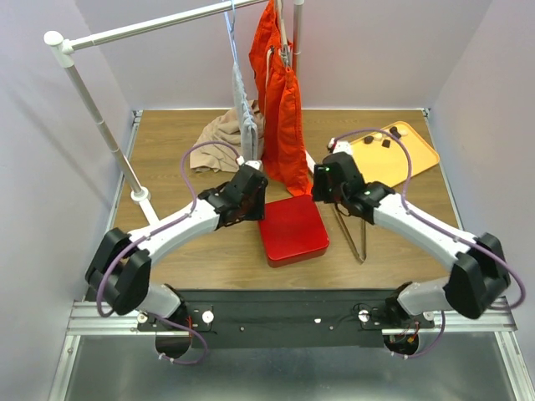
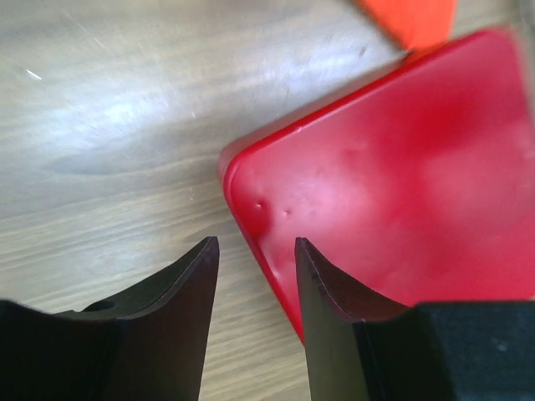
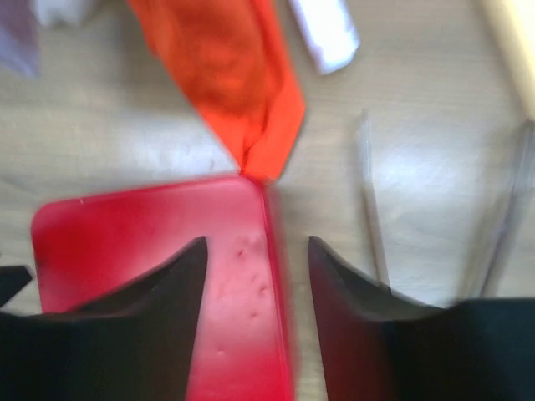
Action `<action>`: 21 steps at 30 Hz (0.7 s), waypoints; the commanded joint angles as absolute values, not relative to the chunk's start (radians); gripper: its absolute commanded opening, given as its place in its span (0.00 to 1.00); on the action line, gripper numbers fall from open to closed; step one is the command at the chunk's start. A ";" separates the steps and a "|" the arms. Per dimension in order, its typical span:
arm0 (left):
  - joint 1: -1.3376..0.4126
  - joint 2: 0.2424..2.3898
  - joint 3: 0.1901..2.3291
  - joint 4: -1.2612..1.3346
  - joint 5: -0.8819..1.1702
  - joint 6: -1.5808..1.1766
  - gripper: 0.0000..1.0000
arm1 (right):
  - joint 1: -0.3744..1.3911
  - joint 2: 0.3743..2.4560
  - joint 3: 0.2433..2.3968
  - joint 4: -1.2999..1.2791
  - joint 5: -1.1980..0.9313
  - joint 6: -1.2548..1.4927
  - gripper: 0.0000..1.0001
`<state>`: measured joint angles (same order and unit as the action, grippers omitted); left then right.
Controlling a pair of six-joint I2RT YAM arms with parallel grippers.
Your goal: Pack the chocolate
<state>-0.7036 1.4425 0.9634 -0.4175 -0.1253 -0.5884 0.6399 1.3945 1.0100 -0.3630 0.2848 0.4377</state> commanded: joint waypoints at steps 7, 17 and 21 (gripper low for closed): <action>-0.701 1.045 1.057 -0.473 -0.395 -0.621 0.51 | 0.634 1.249 1.143 -0.537 0.764 0.469 1.00; -0.695 0.691 0.976 -0.475 -0.656 -0.739 0.51 | 0.634 1.204 1.098 -0.584 0.864 0.555 1.00; -0.693 0.603 0.957 -0.541 -0.744 -0.793 0.52 | 0.632 1.141 1.036 -0.600 0.877 0.574 1.00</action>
<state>-0.7002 0.6731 0.9852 -0.4648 -0.5671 -0.7040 0.6392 1.2102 1.0920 -0.5484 0.7956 0.5190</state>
